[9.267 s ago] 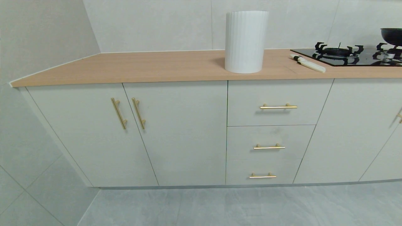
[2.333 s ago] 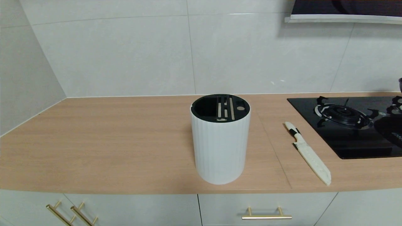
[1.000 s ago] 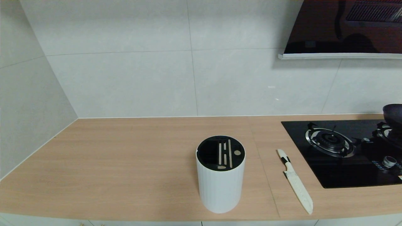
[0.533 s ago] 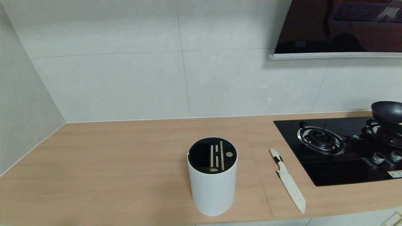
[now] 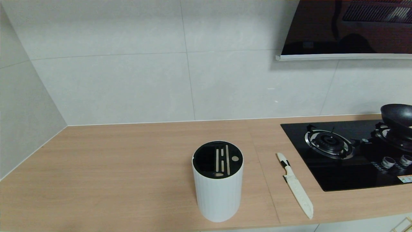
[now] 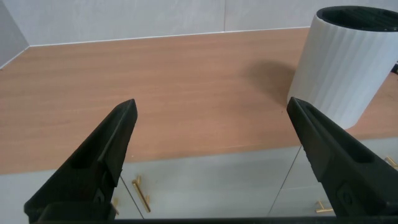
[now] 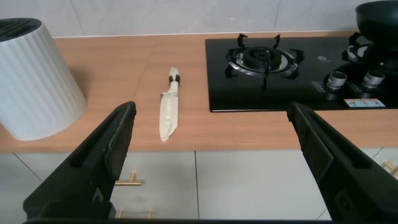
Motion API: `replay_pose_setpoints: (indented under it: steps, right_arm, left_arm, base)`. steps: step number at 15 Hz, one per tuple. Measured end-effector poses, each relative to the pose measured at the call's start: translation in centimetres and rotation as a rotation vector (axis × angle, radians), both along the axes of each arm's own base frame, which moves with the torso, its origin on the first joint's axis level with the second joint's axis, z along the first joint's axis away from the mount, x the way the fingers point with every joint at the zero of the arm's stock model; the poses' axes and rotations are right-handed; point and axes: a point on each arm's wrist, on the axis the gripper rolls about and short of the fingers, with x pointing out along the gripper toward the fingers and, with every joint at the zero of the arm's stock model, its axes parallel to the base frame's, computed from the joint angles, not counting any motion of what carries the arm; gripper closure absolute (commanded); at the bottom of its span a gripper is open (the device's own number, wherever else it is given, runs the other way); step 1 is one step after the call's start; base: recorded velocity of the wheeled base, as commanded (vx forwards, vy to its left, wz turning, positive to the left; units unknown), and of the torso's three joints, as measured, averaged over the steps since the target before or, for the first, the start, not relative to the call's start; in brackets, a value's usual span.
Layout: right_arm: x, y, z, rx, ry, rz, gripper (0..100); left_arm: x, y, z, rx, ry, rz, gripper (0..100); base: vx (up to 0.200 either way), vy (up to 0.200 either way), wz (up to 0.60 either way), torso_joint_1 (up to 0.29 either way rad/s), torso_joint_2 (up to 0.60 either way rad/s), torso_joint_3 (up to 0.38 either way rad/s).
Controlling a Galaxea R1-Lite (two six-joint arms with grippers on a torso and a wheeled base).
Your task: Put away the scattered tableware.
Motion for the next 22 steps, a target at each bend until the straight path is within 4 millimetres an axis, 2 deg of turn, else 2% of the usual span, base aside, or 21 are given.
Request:
replay_pose_setpoints:
  steps: [12,14,16,19,22]
  right_arm:
    - [-0.1,0.1,0.5,-0.021,-0.014,0.039,0]
    - [-0.7,0.2,2.7,0.023,-0.073,0.087,0]
    - [-0.6,0.2,4.2,0.034,-0.058,0.11,0]
    - [1.0,0.2,6.1,0.033,0.044,0.115,0]
    - [3.5,0.3,8.6,0.033,0.149,0.133,0]
  left_arm:
    - [0.0,0.0,0.0,0.0,0.0,0.0,0]
    - [0.0,0.0,0.0,0.0,0.0,0.0,0]
    - [0.0,0.0,0.0,0.0,0.0,0.0,0]
    - [0.0,0.0,0.0,0.0,0.0,0.0,0]
    - [0.0,0.0,0.0,0.0,0.0,0.0,0]
  base:
    - [0.0,0.0,0.0,0.0,0.0,0.0]
    - [0.0,0.0,0.0,0.0,0.0,0.0]
    - [0.0,0.0,0.0,0.0,0.0,0.0]
    - [0.0,0.0,0.0,0.0,0.0,0.0]
    - [0.0,0.0,0.0,0.0,0.0,0.0]
